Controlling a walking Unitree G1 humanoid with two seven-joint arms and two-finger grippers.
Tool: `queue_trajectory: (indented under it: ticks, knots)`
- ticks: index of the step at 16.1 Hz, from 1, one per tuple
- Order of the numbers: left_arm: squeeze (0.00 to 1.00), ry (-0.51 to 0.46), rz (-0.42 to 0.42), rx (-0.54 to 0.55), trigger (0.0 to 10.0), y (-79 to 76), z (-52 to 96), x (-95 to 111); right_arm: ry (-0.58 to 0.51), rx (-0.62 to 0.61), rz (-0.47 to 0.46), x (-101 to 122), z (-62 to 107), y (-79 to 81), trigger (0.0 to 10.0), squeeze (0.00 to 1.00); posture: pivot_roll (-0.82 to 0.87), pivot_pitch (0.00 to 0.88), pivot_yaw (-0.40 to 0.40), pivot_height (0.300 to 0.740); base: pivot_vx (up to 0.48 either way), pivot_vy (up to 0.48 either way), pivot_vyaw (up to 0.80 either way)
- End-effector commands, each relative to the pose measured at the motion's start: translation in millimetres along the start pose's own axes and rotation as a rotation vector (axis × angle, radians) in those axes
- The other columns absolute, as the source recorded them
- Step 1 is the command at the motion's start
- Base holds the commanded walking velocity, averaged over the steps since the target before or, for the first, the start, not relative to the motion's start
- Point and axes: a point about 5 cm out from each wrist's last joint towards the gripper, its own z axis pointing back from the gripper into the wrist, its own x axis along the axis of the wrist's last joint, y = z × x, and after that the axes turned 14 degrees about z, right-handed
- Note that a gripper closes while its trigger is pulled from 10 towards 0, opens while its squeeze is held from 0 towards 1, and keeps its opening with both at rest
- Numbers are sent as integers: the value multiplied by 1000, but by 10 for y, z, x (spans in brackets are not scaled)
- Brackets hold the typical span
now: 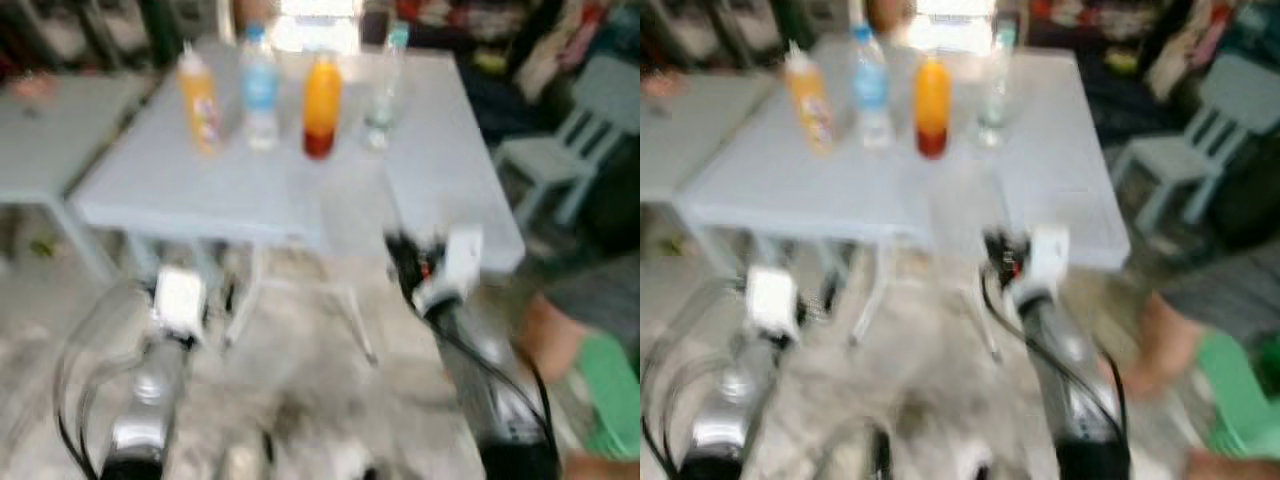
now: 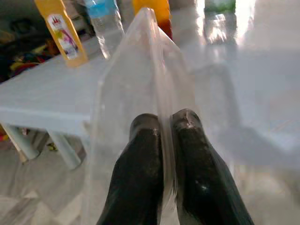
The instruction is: Restocking fridge
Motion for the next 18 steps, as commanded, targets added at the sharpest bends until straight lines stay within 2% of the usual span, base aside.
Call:
queue_trajectory:
  ticks: [1,2,3,4,5,8,14,18]
  knots:
    - [0,-30,-21,-3,10000,5,-52,93,-14,-10,-18,38,-30,-32,10000,0,32,0,-17,740,-337,0,0]
    - [0,-31,-23,-6,10000,2,-52,95,-26,-6,-38,54,-42,-40,4353,0,32,0,-17,740,-337,0,0]
    - [0,-32,-24,-7,10000,2,-50,95,-29,0,-40,64,-46,-40,3412,0,33,0,-17,740,-337,0,0]
    - [0,-31,-26,-8,10000,4,-51,94,-29,1,-38,67,-50,-37,8510,0,34,0,-18,740,-334,0,0]
    - [0,-31,-29,-7,10000,10,-53,92,-32,9,-34,75,-59,-22,10000,0,35,0,-19,740,-337,0,0]
    - [0,-30,-33,-8,10000,5,-55,80,-84,75,-14,140,-62,50,10000,0,38,0,-22,740,-324,0,173]
    - [0,-41,-87,-27,10000,-80,-75,75,-87,143,-2,142,-50,119,10000,0,41,0,-29,740,0,0,719]
    - [0,-38,-92,-26,10000,-83,-77,57,-93,167,4,144,-58,151,10000,0,42,0,-34,740,0,-292,719]
